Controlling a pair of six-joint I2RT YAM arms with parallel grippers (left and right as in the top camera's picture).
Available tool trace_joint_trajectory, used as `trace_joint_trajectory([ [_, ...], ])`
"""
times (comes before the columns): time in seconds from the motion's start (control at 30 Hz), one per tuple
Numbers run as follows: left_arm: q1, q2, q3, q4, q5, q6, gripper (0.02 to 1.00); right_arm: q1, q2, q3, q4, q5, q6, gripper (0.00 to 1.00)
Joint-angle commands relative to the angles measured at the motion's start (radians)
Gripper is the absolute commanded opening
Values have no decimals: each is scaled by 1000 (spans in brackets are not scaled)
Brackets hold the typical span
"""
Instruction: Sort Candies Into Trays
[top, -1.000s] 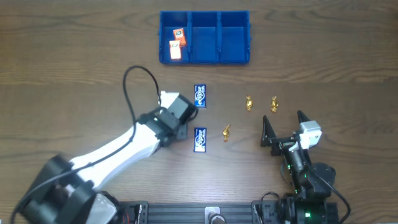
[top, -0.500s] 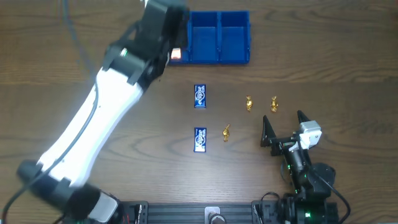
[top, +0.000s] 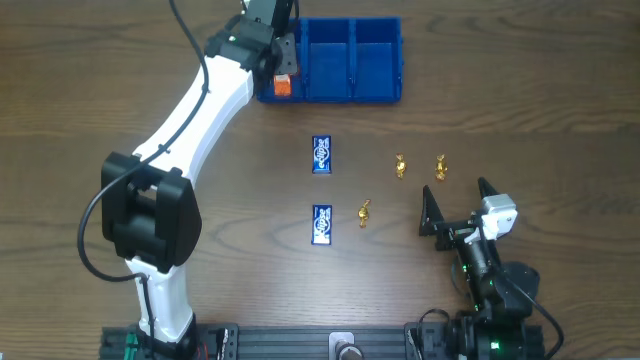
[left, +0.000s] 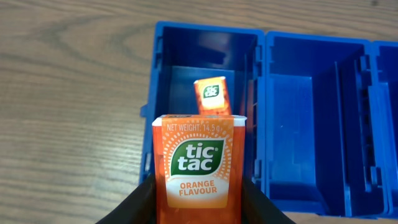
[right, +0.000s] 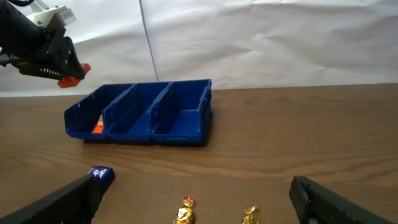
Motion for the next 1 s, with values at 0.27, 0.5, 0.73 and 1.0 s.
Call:
trace_joint_trajectory([
  [0.27, 13, 66, 18, 26, 43, 26, 310, -3, -6, -3, -3, 1, 7, 1000],
  [0.5, 32, 51, 18, 61, 40, 28, 783, -3, -6, -3, -2, 1, 7, 998],
  [0.73, -54, -418, -39, 17, -162, 82, 855, -3, -6, -3, -3, 1, 6, 998],
  [1.0, -15, -1274, -524, 176, -46, 263, 961, -3, -6, -3, -3, 1, 6, 1000],
])
